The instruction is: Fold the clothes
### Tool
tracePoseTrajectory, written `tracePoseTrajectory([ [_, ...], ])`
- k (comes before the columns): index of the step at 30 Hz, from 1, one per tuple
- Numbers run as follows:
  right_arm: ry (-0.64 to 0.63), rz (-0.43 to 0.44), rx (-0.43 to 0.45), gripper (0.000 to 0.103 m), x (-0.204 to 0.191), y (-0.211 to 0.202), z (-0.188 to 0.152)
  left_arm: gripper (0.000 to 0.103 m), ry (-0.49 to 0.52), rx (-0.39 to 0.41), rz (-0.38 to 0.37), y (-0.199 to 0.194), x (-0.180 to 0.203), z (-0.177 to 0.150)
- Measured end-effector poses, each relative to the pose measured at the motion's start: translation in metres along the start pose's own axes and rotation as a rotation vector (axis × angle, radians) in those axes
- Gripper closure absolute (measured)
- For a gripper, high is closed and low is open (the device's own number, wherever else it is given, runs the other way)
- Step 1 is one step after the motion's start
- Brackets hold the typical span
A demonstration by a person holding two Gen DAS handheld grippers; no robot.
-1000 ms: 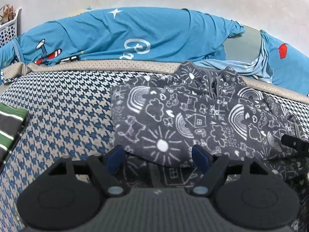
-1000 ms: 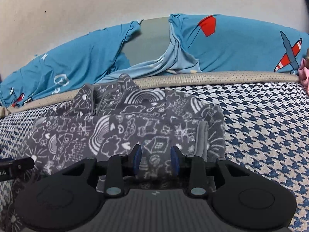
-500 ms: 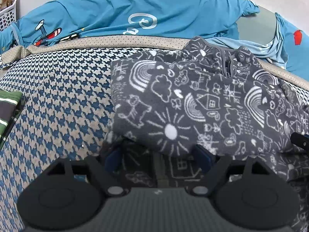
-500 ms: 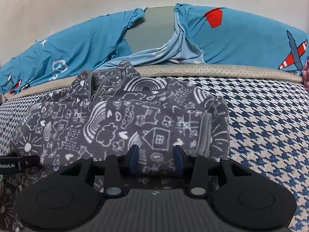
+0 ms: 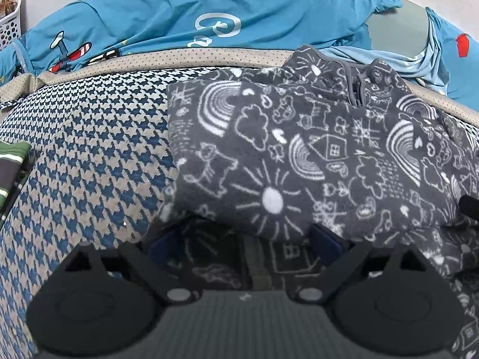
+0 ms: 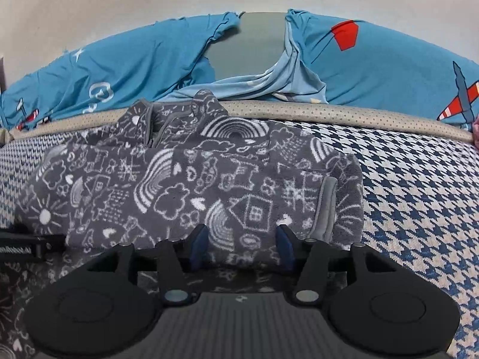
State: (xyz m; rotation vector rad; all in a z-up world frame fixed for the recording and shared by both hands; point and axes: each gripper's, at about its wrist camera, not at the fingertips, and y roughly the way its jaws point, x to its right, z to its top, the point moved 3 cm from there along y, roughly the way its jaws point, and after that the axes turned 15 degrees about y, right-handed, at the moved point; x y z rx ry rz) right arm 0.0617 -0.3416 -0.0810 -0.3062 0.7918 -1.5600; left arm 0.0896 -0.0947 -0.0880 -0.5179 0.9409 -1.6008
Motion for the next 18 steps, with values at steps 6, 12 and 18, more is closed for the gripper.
tracePoseTrajectory([
  [6, 0.128, 0.054, 0.005, 0.053, 0.017, -0.027, 0.013, 0.008, 0.0, 0.014, -0.015, -0.008, 0.0, 0.0],
  [12, 0.212, 0.013, 0.042, 0.043, 0.051, -0.056, 0.019, 0.008, 0.046, 0.072, -0.014, -0.031, 0.002, -0.001],
  [18, 0.347, 0.032, 0.0, 0.036, 0.081, -0.051, 0.014, 0.007, 0.092, 0.132, 0.007, -0.05, 0.005, 0.0],
])
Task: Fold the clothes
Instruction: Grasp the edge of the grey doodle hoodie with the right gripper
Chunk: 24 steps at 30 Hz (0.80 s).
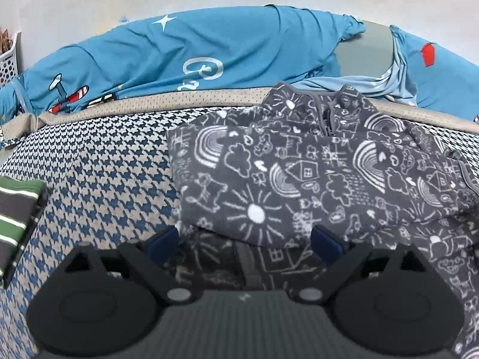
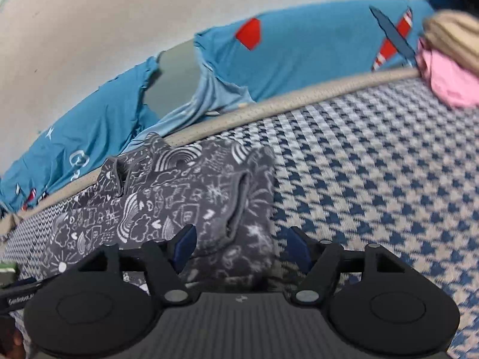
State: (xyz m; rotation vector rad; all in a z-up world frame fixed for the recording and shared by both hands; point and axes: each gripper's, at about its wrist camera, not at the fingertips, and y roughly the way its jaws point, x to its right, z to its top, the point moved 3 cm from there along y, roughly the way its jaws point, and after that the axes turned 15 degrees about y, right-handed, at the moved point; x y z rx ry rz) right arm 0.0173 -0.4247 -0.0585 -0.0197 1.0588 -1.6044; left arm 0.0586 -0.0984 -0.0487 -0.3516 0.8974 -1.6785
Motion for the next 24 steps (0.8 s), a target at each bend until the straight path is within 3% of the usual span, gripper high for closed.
tracePoseTrajectory([
  [7, 0.09, 0.045, -0.013, 0.03, 0.009, 0.013, 0.0, 0.007, 0.006, -0.006, 0.004, 0.001, -0.002, -0.001],
  [17, 0.112, 0.046, -0.014, 0.029, 0.008, 0.039, -0.004, 0.006, -0.005, -0.019, 0.005, 0.003, -0.01, -0.004],
  [19, 0.107, 0.051, -0.002, 0.033, 0.006, 0.042, -0.005, 0.007, -0.003, -0.022, 0.006, 0.003, -0.01, -0.005],
  [24, 0.061, 0.035, 0.032, 0.056, -0.002, 0.048, -0.008, 0.006, 0.002, -0.03, 0.012, 0.004, -0.013, -0.007],
])
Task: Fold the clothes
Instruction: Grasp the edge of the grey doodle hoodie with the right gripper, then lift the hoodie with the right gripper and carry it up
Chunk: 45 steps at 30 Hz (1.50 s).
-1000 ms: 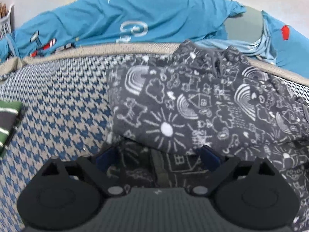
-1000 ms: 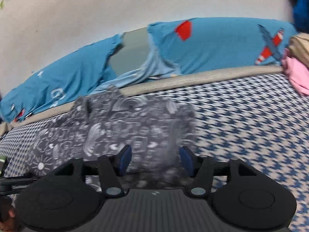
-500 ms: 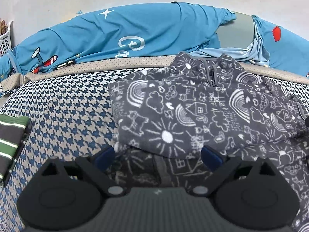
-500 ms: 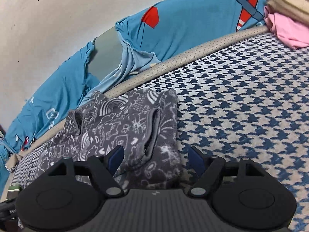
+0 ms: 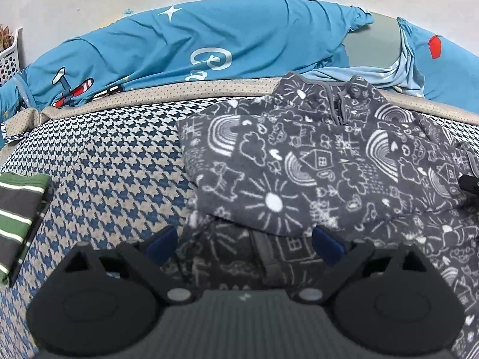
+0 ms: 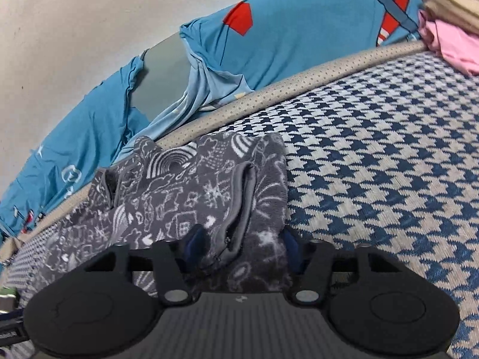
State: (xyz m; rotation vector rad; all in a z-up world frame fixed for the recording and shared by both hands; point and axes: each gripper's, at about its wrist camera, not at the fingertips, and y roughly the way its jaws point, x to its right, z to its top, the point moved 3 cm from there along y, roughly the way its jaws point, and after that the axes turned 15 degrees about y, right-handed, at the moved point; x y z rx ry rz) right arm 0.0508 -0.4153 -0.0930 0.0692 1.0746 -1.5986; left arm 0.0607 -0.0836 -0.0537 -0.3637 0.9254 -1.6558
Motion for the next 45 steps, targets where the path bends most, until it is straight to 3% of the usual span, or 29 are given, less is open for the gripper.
tracePoseTrajectory([
  [3, 0.009, 0.024, -0.003, 0.071, -0.002, 0.002, -0.001, 0.006, -0.012, -0.003, 0.012, 0.0, -0.006, -0.001],
  [9, -0.042, 0.0, 0.054, 0.083, -0.022, -0.006, -0.004, 0.006, -0.048, -0.005, 0.019, -0.004, -0.018, -0.004],
  [23, -0.225, 0.047, 0.181, 0.084, -0.088, -0.04, -0.03, 0.005, -0.107, 0.002, 0.029, -0.016, -0.05, -0.019],
  [45, -0.363, 0.134, 0.22, 0.085, -0.172, -0.037, -0.067, 0.002, -0.238, 0.0, 0.046, -0.029, -0.103, -0.038],
])
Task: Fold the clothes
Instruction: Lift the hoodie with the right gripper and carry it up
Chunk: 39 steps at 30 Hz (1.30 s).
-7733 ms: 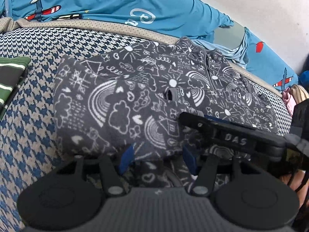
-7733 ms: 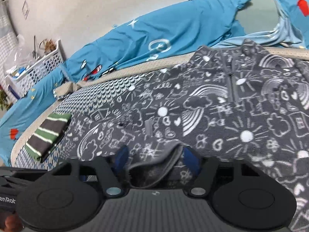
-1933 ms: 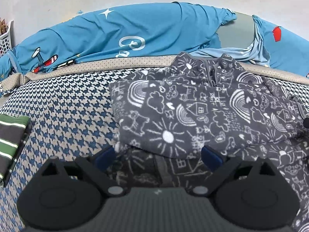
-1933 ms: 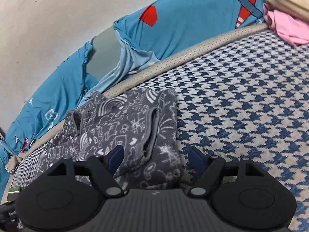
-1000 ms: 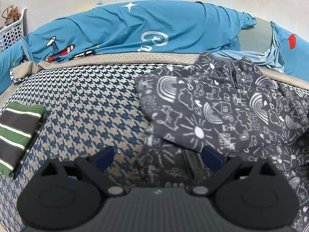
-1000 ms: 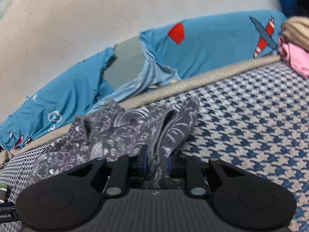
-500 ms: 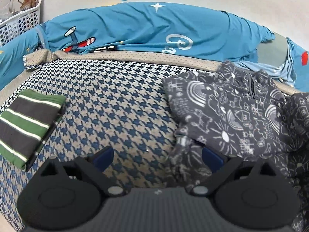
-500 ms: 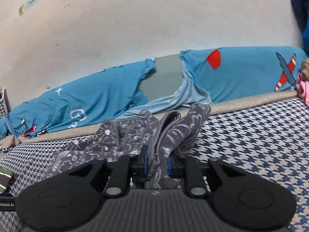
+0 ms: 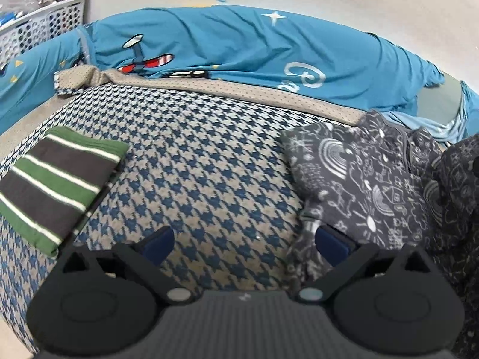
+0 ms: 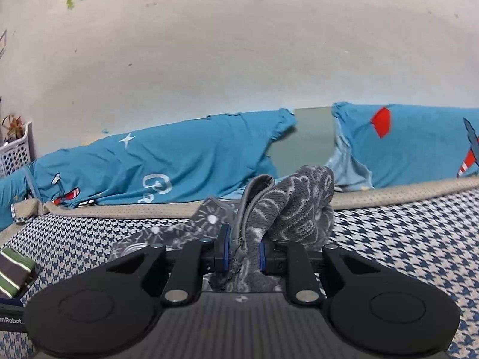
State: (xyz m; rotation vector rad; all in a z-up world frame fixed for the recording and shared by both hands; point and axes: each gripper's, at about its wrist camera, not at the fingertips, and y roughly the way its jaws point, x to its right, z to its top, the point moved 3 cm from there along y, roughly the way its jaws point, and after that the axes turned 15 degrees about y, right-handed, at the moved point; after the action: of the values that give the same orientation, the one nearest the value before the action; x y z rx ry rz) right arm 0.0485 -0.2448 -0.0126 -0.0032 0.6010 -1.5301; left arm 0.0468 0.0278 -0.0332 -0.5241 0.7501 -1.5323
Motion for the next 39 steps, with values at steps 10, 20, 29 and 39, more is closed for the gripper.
tracePoseTrajectory([
  [10, -0.123, 0.086, 0.002, 0.086, -0.07, 0.019, -0.019, 0.002, -0.072, -0.015, 0.015, -0.006, -0.034, -0.009],
  [20, -0.248, 0.181, -0.057, 0.086, -0.123, 0.041, -0.063, 0.002, -0.147, -0.043, 0.038, -0.009, -0.064, -0.019],
  [29, -0.328, 0.234, -0.091, 0.093, -0.142, 0.05, -0.089, 0.002, -0.158, -0.056, 0.04, -0.008, -0.067, -0.024],
  [39, -0.295, 0.298, -0.18, 0.089, -0.139, 0.06, -0.1, 0.002, -0.156, -0.063, 0.051, -0.008, -0.065, -0.024],
])
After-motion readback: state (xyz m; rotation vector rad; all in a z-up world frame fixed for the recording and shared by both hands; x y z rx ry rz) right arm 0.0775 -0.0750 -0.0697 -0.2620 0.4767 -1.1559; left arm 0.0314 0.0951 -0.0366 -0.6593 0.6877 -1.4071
